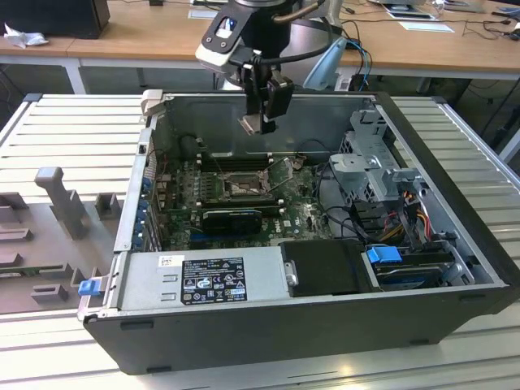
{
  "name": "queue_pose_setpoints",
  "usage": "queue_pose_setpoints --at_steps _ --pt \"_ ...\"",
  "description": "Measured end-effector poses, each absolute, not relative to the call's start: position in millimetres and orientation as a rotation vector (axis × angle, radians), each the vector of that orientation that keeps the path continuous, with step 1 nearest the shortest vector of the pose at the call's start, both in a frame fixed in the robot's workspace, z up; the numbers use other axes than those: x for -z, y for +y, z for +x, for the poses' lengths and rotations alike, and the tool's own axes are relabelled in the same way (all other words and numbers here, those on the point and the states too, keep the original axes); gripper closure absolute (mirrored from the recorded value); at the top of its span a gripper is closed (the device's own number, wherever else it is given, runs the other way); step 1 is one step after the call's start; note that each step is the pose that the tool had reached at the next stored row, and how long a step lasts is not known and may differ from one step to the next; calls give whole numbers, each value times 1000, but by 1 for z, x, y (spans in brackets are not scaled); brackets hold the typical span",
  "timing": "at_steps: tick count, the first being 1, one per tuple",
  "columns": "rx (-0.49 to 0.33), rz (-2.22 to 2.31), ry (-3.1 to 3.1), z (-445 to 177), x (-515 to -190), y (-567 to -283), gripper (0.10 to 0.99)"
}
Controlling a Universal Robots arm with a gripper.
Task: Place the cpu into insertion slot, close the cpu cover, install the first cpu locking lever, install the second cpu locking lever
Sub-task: 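Place the cpu into insertion slot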
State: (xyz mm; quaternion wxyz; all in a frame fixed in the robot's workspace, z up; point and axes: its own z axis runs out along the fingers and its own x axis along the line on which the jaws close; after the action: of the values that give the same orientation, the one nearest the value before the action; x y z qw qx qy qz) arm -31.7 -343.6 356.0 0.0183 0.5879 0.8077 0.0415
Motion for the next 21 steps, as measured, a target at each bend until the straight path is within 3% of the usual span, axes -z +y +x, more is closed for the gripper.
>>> queue_pose_setpoints --at_steps 21 --pt "-111 2347 2002 -32 -347 -344 557"
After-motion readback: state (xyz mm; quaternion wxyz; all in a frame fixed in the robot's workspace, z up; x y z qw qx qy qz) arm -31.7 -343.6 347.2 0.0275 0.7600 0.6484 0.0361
